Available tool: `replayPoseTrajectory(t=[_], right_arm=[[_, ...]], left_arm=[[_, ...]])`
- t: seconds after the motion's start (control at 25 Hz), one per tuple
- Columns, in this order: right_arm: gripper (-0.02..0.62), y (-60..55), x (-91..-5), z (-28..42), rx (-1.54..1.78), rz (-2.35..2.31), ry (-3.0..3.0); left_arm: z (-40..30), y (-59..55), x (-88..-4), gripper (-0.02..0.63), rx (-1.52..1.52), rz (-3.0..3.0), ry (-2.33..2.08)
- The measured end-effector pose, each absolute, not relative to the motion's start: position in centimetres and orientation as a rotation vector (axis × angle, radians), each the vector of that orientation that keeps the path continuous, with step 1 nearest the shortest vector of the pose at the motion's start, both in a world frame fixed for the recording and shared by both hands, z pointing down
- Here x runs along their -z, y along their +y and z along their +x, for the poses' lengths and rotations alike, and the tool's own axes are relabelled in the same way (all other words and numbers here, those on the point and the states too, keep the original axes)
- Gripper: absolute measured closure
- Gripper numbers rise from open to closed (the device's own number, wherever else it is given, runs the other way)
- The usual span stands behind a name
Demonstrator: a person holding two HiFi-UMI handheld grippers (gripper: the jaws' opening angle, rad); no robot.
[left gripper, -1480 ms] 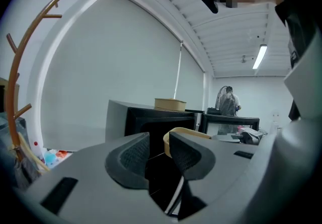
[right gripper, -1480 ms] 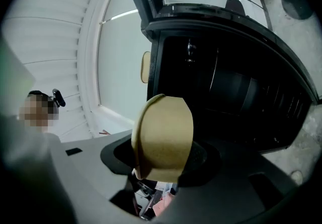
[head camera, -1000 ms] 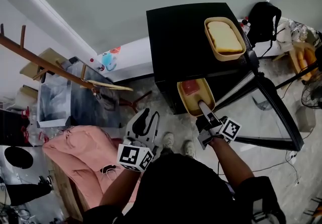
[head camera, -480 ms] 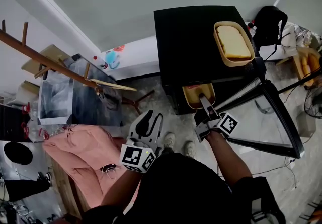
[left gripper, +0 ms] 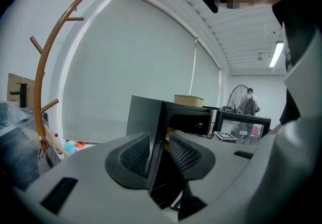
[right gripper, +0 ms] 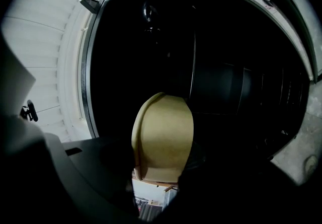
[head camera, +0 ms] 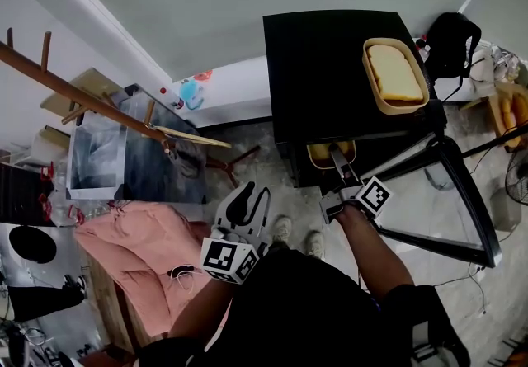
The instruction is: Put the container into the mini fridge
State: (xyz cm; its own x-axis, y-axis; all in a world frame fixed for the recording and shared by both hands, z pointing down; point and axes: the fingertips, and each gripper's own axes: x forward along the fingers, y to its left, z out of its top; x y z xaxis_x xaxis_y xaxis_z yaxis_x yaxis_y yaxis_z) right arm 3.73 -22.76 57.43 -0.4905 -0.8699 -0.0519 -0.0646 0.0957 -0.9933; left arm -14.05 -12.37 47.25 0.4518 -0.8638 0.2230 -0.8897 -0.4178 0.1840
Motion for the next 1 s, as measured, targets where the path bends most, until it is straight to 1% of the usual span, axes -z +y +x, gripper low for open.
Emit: replayPoseTrajectory(t=[0.56, 0.6, 0.68, 0.8, 1.0], right_arm=[[0.380, -24.0, -57.7, 3.4, 1.482, -0.924, 1.651], [0.369, -23.9, -57.5, 3.3, 1.480, -0.909, 1.660], [0.320, -23.7, -57.2, 3.1, 1.482, -0.886, 1.681], [0.293, -23.3, -57.0, 3.0, 1.483, -0.884, 1.711], [0.285, -22.6, -57.4, 3.3, 1.477, -0.912, 1.760]], left_arm=[[-14.6, -11.9, -47.3, 0.471, -0.097, 2.394, -1.512], [-14.5, -11.9, -47.3, 0.471, -0.097, 2.395, -1.509], [-14.4, -11.9, -47.3, 0.472, -0.094, 2.399, -1.503], [-14.1, -11.8, -47.2, 0.472, -0.088, 2.406, -1.493], [-13.5, -11.8, -47.2, 0.472, -0.083, 2.418, -1.474]])
